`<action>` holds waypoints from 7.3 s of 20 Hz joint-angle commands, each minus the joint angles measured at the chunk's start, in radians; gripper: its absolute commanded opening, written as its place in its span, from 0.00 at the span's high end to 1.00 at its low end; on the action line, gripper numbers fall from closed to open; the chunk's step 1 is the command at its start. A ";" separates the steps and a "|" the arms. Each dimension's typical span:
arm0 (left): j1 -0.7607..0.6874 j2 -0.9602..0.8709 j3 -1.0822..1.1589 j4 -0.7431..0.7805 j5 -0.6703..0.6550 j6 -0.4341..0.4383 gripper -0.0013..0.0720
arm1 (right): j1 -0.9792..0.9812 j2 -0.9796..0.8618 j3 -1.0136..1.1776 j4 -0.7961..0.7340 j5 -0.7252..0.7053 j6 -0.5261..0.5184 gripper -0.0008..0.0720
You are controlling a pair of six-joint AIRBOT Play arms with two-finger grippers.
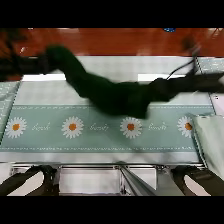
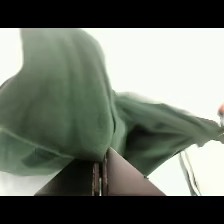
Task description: Fold the shirts.
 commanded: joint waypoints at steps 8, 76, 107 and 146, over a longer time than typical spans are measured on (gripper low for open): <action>0.090 0.338 0.456 0.244 0.019 -0.136 0.96 | -0.153 0.103 0.862 -0.342 0.420 0.067 0.96; 0.013 -0.607 0.074 0.149 0.166 -0.193 0.96 | -0.448 0.003 -0.721 -0.046 -0.005 -0.077 0.43; 0.344 0.330 0.533 0.020 0.024 -0.166 0.96 | -0.338 0.167 0.910 -0.284 0.240 0.039 0.96; 0.331 -0.525 0.285 0.481 -0.389 -0.292 0.29 | -0.563 -0.631 0.512 -0.151 0.246 0.125 0.43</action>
